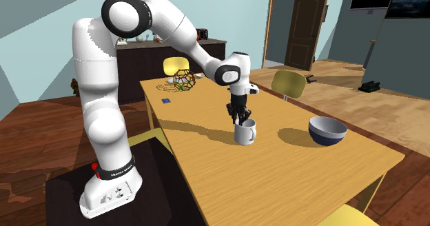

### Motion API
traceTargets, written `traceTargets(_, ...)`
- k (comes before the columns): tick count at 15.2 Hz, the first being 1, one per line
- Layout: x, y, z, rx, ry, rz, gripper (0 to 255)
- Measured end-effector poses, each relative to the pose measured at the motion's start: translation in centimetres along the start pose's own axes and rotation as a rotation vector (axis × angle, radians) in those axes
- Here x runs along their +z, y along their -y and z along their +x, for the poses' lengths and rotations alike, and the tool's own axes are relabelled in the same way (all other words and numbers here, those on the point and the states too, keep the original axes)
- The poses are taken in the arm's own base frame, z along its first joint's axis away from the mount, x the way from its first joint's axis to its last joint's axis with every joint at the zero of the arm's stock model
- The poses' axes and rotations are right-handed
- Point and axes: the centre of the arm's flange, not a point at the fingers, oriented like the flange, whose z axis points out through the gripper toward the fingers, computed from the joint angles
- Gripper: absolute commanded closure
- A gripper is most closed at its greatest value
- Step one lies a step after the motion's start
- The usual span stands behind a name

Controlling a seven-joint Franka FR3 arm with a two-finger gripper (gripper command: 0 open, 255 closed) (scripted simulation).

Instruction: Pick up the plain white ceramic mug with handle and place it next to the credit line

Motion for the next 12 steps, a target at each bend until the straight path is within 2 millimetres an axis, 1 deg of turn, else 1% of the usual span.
traceTargets(8,0.0,0.0,0.0,0.0,0.0,0.0,255)
traceTargets(12,-1.6,0.0,0.1,0.0,0.0,0.0,255)
